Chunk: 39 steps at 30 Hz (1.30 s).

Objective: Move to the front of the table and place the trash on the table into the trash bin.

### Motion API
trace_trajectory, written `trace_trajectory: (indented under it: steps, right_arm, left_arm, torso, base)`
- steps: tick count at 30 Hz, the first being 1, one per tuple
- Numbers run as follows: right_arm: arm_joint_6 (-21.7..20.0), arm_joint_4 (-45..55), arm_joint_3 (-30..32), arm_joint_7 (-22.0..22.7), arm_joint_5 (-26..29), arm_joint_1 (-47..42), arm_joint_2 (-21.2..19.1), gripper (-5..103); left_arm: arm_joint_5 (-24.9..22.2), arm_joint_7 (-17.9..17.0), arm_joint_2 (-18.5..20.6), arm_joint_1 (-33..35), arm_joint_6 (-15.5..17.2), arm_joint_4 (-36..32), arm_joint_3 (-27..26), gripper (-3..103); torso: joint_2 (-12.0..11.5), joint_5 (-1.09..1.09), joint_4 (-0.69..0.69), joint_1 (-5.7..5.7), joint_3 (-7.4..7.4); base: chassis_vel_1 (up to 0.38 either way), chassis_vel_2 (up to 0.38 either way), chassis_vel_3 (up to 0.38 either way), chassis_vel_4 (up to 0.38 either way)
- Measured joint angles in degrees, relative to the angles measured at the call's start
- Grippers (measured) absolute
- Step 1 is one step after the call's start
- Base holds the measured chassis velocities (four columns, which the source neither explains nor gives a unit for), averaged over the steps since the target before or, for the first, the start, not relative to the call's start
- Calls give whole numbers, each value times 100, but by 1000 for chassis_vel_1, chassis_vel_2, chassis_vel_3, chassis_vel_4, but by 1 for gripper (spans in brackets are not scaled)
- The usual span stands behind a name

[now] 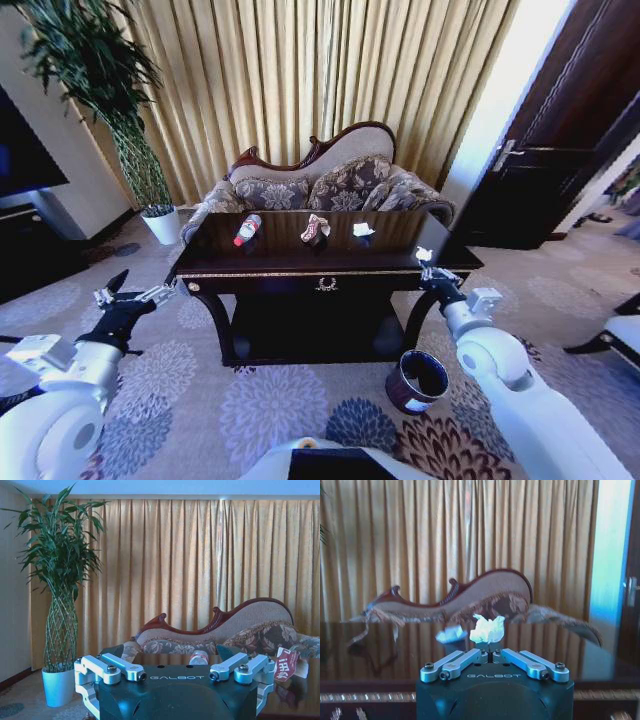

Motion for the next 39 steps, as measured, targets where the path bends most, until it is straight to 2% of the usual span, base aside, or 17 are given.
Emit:
trace_trajectory:
  steps: [5,8,10,13,14,18,19,21,29,39]
  right_arm:
    - [47,-789,-98,-71,-176,-54,147,0]
    - [183,-2251,-313,-181,-465,3,340,0]
    - [276,-2554,-361,-243,-590,45,373,0]
    - [590,-4110,-603,-405,-1065,427,505,0]
    - [590,-4110,-603,-405,-1065,427,505,0]
    - [776,-5906,-895,-438,-1411,1214,682,0]
    - [776,-5906,-895,-438,-1411,1214,682,0]
    - [791,-6655,-964,-455,-1579,1671,799,0]
    - [797,-7757,-936,-461,-1905,2523,1126,0]
    - [780,-8103,-826,-331,-2444,2619,1283,-1]
  left_arm:
    - [3,2,-13,-22,-4,0,14,100]
    - [-1,-2,-16,-23,-8,0,-1,100]
    - [-2,1,-19,-20,-10,0,-8,100]
    - [-6,-15,-29,-8,-17,-1,-31,100]
    - [-6,-15,-29,-8,-17,-1,-31,100]
    - [-14,-21,-11,-15,-20,0,-17,100]
    - [-14,-21,-11,-15,-20,0,-17,100]
    - [-14,-19,-5,-14,-24,0,-2,100]
    - [-18,-20,-14,12,-117,0,-33,100]
    - [-40,-20,-69,55,-163,0,-105,100]
  torso:
    - [0,1,-1,0,0]
    - [-1,4,-2,2,2]
    - [-2,2,-2,2,2]
    - [-1,1,0,1,1]
    - [-1,1,0,1,1]
    - [-2,1,-1,1,1]
    - [-2,1,-1,1,1]
    - [-1,1,0,2,1]
    - [-1,2,1,1,1]
    - [-1,0,-1,1,1]
  base:
    - [0,0,0,0]
    - [0,0,0,0]
    - [0,0,0,0]
    - [0,0,0,0]
    - [0,0,0,0]
    - [0,0,0,0]
    - [0,0,0,0]
    - [0,0,0,0]
    - [0,0,0,0]
    - [0,0,0,0]
